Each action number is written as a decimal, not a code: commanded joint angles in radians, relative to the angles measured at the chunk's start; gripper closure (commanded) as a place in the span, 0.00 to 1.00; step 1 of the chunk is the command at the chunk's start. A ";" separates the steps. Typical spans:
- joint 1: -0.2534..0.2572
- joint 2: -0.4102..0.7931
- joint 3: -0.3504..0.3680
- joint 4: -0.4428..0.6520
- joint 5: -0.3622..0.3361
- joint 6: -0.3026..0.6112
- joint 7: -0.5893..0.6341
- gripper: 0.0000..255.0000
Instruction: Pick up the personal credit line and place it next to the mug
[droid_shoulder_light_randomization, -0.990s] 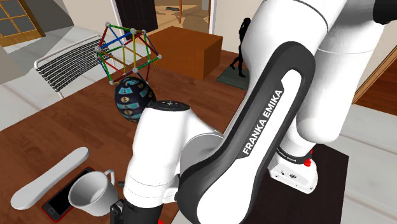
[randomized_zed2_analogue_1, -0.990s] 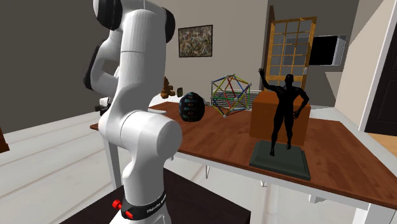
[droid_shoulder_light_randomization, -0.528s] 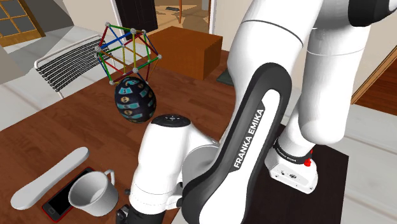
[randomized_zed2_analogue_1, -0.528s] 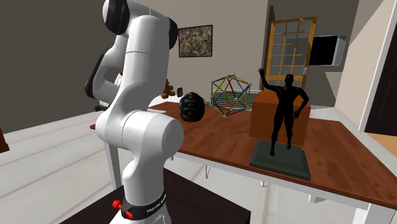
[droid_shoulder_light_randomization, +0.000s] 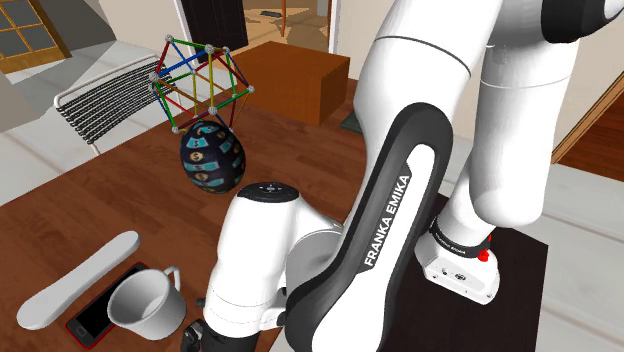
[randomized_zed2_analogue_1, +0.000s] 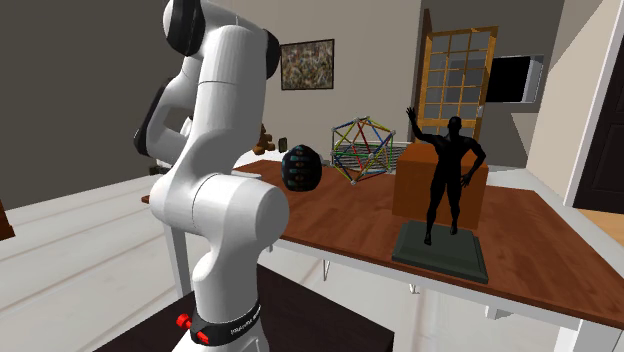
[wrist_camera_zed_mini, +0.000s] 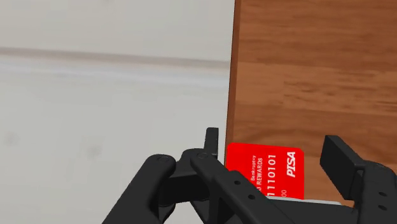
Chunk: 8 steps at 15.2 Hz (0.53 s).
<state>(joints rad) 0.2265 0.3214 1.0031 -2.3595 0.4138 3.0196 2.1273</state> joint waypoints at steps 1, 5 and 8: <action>0.000 0.000 0.000 0.000 0.000 0.000 0.000 0.00; 0.000 0.000 0.000 0.000 0.000 0.000 0.000 0.00; -0.280 -0.124 0.265 -0.038 0.158 -0.100 -0.108 0.00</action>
<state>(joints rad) 0.0319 0.2358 1.1866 -2.3897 0.5167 2.9535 2.0540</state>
